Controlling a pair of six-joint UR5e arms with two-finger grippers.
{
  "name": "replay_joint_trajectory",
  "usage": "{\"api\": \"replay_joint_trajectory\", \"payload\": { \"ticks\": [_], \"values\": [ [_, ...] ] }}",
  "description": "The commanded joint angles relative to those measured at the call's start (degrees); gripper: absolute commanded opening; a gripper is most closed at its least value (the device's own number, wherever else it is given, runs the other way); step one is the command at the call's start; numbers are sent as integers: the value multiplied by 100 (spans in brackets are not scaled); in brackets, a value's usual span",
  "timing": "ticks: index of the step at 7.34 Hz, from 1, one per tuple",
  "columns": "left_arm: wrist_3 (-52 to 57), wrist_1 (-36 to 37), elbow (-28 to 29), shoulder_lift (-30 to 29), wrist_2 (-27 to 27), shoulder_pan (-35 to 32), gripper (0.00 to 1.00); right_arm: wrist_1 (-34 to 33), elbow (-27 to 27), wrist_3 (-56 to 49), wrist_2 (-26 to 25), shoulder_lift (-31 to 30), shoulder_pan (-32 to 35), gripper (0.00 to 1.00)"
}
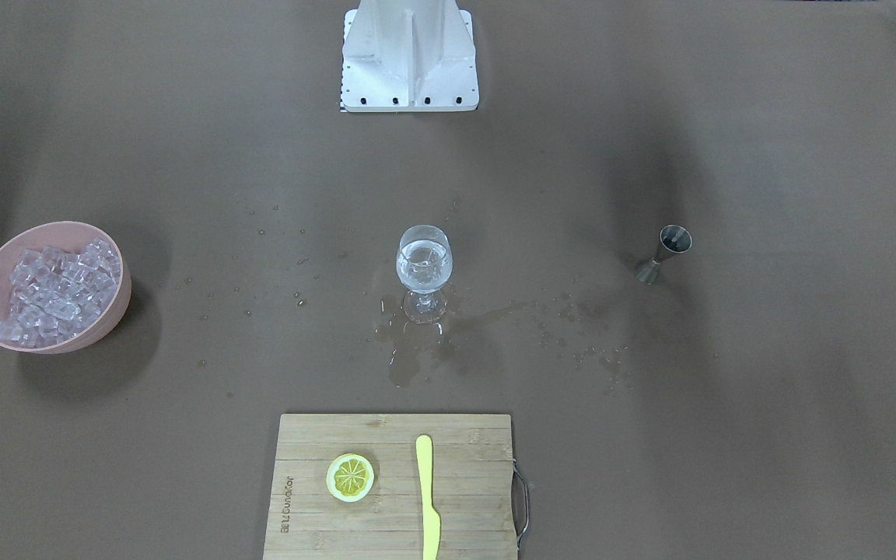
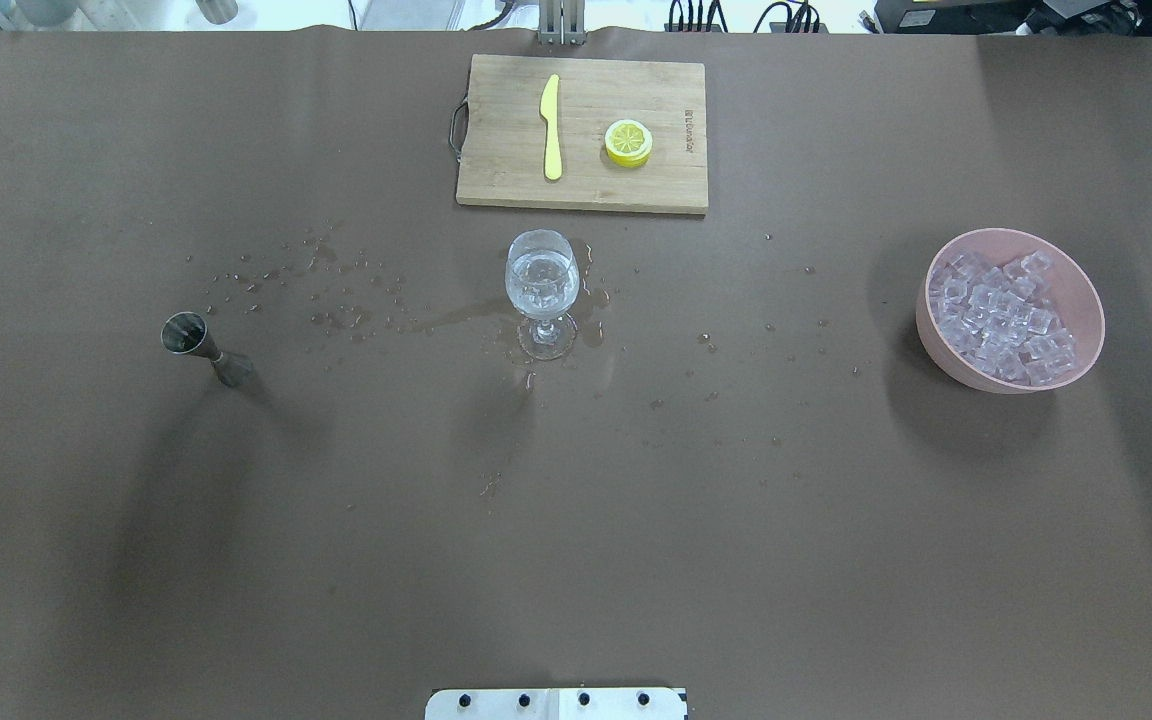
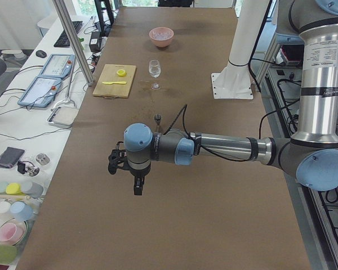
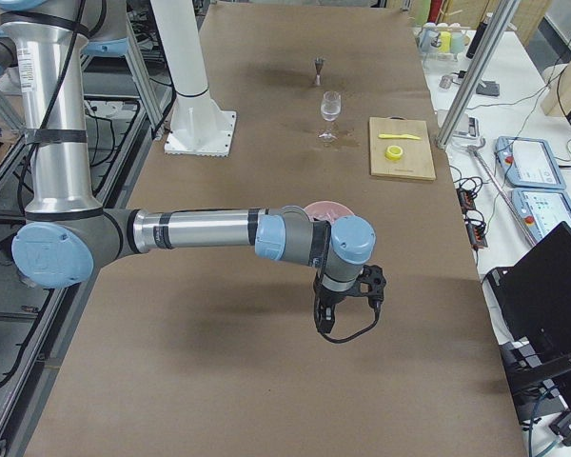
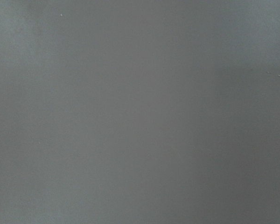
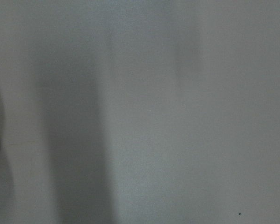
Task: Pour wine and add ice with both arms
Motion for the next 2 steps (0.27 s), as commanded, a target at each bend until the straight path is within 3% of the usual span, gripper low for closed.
{"api": "replay_joint_trajectory", "payload": {
  "ticks": [1, 2],
  "values": [
    [0, 0, -17, 0, 0, 0, 98, 0, 19, 12, 0, 13, 20, 100],
    [0, 9, -17, 0, 0, 0, 98, 0, 10, 12, 0, 13, 38, 100]
  ]
}}
